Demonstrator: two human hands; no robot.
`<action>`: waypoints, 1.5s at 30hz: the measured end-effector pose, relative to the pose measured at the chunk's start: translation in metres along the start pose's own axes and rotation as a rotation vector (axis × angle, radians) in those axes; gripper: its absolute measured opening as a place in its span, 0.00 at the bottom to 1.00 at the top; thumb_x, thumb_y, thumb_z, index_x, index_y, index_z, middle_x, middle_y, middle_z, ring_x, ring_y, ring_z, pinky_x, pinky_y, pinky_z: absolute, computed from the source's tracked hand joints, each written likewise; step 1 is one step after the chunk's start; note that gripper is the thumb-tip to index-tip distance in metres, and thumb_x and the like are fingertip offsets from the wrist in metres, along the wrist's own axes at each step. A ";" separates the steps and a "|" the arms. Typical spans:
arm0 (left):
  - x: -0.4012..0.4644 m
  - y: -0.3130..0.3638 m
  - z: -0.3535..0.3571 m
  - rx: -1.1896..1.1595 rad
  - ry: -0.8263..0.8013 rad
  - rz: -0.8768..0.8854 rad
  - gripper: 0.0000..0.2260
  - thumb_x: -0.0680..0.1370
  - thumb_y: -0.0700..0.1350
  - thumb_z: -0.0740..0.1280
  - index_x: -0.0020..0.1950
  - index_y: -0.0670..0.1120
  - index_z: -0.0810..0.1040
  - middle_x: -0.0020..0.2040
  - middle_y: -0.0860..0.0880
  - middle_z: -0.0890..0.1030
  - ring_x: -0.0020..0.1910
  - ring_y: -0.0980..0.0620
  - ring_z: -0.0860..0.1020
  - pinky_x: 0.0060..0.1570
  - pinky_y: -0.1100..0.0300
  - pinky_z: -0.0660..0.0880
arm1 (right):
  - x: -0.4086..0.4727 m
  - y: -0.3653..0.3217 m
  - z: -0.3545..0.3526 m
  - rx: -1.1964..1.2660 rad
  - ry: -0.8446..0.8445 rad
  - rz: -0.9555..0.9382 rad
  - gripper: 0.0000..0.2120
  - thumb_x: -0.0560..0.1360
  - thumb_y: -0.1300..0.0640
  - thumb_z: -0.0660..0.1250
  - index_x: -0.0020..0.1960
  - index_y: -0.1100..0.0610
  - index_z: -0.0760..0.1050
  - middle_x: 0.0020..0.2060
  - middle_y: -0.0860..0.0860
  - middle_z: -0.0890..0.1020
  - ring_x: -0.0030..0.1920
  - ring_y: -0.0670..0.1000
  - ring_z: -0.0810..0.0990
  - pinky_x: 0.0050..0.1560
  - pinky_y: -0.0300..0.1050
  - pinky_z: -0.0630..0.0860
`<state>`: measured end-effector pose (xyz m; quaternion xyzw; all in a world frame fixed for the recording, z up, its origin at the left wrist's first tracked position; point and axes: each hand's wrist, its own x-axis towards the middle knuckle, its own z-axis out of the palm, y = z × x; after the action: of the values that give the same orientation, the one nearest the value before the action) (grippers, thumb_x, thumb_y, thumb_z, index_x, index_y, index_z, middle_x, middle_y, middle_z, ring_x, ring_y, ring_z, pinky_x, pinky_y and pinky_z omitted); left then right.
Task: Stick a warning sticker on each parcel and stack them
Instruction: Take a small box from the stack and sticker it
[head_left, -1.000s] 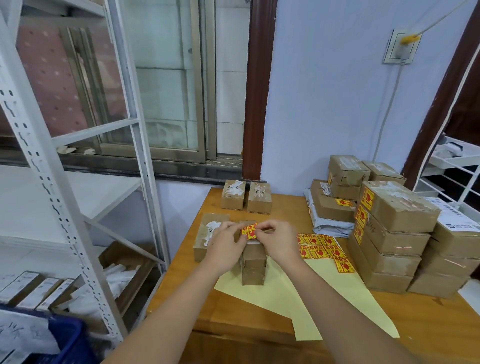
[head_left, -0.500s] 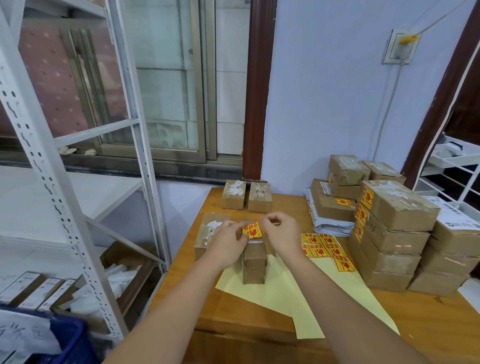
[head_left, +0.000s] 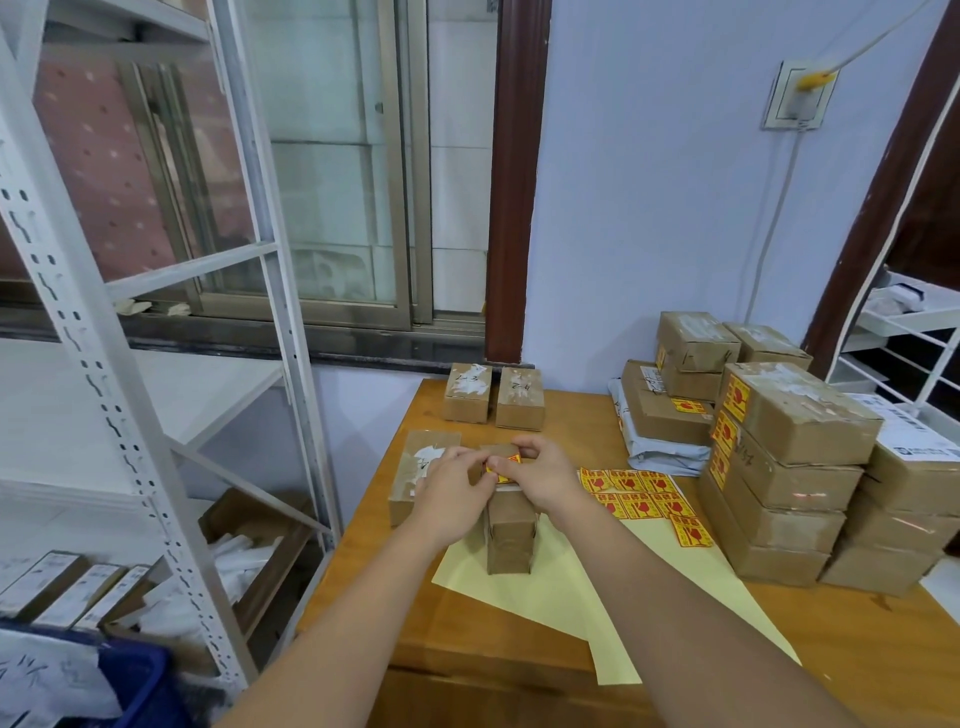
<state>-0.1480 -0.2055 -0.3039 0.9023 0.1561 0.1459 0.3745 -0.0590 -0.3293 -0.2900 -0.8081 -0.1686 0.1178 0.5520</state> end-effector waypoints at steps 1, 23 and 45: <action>0.000 -0.001 0.001 -0.019 0.007 -0.002 0.17 0.84 0.52 0.64 0.73 0.54 0.76 0.62 0.58 0.71 0.70 0.50 0.70 0.72 0.44 0.66 | 0.000 0.000 0.000 0.001 0.003 0.000 0.31 0.72 0.51 0.78 0.71 0.57 0.73 0.67 0.53 0.77 0.66 0.50 0.74 0.61 0.41 0.70; 0.006 0.002 -0.031 0.349 -0.167 -0.001 0.23 0.80 0.68 0.59 0.75 0.69 0.68 0.80 0.56 0.64 0.81 0.45 0.57 0.77 0.39 0.51 | -0.009 0.007 0.004 0.084 0.034 -0.013 0.26 0.78 0.50 0.73 0.74 0.53 0.72 0.70 0.51 0.74 0.70 0.50 0.72 0.61 0.41 0.69; -0.023 0.040 -0.030 0.713 -0.233 0.091 0.32 0.83 0.67 0.49 0.81 0.52 0.64 0.77 0.50 0.69 0.77 0.47 0.63 0.73 0.43 0.58 | -0.012 0.006 0.005 -0.062 0.032 -0.057 0.23 0.82 0.49 0.64 0.75 0.55 0.70 0.72 0.52 0.74 0.71 0.52 0.72 0.70 0.47 0.68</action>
<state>-0.1733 -0.2222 -0.2582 0.9925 0.1131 -0.0048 0.0451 -0.0708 -0.3322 -0.2975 -0.8214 -0.1861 0.0838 0.5326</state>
